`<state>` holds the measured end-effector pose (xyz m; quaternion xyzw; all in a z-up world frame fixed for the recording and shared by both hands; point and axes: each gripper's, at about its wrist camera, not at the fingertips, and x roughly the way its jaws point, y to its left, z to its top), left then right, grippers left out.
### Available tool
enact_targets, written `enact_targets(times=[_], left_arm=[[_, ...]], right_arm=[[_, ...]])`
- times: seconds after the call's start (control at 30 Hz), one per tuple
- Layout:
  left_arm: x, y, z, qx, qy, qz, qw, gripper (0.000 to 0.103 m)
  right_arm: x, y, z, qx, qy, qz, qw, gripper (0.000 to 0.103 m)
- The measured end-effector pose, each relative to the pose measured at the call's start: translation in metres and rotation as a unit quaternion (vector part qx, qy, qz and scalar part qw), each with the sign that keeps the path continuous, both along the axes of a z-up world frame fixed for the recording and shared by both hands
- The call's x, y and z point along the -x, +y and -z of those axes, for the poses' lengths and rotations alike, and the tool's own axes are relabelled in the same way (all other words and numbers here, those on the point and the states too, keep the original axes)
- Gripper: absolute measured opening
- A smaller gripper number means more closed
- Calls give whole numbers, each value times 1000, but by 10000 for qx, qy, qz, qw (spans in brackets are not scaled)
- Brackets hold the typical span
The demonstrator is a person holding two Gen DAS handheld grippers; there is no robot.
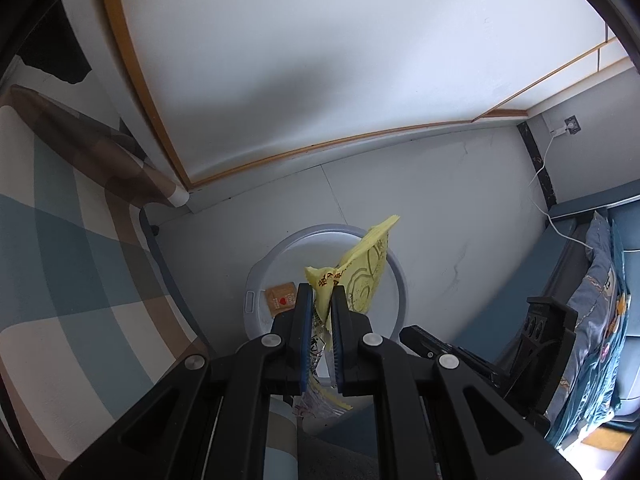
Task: Collect trash
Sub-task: 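Open the right tool over the bin while the left tool drops the yellow bag in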
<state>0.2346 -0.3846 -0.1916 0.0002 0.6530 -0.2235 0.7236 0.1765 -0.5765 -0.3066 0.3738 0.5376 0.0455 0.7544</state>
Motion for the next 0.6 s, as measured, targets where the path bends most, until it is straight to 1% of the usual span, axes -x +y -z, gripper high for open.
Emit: enact_targets(times=[0.07,0.1,0.2,0.27,0.33,0.4,0.5,0.6], left_arm=[[0,-8,5,-84,75,44,9999,5],[0,-10,8,-104,106,55,9999,5],[1,-16,17,-175,226,87,9996,5],[0,-18,24,-189,372,128,9990,5],[0,-20,29,-252,409,134,9988,5],[0,-22,31,-308,458,119,9984,5],[1,-27,36,-400,637,195,9970,6],[2,-29,37,-499,663,220,9963,7]], right_arm=[[5,-2,0,5,2,50,10000,23],[9,-4,-1,38,4,80,10000,29],[18,-7,-9,186,-29,157,9997,41],[25,-13,-15,218,-58,201,9995,43],[26,-15,-15,233,-68,220,9995,44],[25,-23,-17,255,-84,266,9993,49],[28,-27,-22,215,-115,343,9991,50],[30,-32,-27,221,-140,388,9989,55]])
